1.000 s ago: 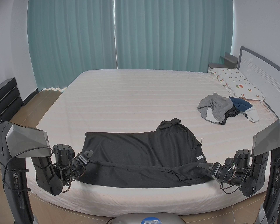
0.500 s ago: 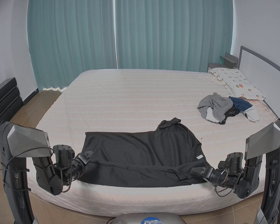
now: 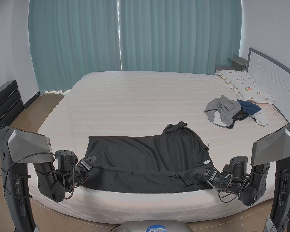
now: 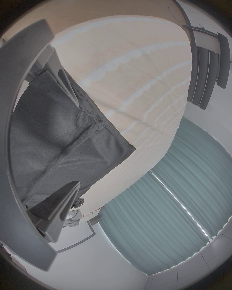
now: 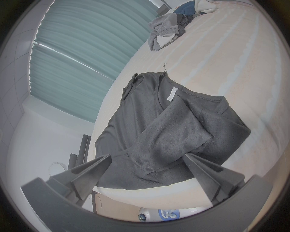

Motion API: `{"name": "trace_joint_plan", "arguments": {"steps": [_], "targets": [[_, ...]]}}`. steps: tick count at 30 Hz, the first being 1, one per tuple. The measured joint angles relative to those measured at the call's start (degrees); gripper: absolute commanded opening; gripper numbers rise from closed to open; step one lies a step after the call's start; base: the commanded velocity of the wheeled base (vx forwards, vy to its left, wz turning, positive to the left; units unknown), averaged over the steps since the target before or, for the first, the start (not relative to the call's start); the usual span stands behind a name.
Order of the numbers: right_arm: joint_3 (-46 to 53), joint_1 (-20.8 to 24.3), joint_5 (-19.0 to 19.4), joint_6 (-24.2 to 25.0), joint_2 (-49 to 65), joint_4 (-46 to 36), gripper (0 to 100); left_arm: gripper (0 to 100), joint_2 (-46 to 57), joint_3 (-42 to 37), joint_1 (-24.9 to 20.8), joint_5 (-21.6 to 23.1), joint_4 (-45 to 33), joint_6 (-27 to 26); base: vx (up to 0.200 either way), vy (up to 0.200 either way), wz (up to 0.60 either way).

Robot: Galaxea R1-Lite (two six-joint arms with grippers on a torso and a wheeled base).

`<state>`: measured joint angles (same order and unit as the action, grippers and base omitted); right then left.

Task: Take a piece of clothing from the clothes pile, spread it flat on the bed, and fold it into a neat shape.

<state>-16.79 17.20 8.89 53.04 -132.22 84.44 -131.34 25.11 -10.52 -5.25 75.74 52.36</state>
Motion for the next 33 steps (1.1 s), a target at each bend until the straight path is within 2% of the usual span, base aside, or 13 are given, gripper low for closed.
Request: {"name": "trace_joint_plan", "arguments": {"steps": [20,21,27,33], "targets": [[-3.4,0.3,-1.3,0.2,-1.2,-7.3,100,100,-0.1,0.0,0.0,-0.1,0.0,0.0,0.000,0.000,0.00],[-3.5,0.4,-1.9,0.2,-1.2,-7.5,0,100,-0.1,0.0,0.0,-0.1,0.0,0.0,0.000,0.000,0.00],[-4.2,1.4,-4.3,0.4,-1.5,-7.8,0,100,-0.1,-0.1,0.0,-0.1,0.0,0.0,0.000,0.000,0.00],[-3.3,1.6,-4.7,0.5,-0.6,-7.8,0,100,-0.2,0.0,0.0,-0.1,0.0,0.0,0.000,0.000,0.00]]}}
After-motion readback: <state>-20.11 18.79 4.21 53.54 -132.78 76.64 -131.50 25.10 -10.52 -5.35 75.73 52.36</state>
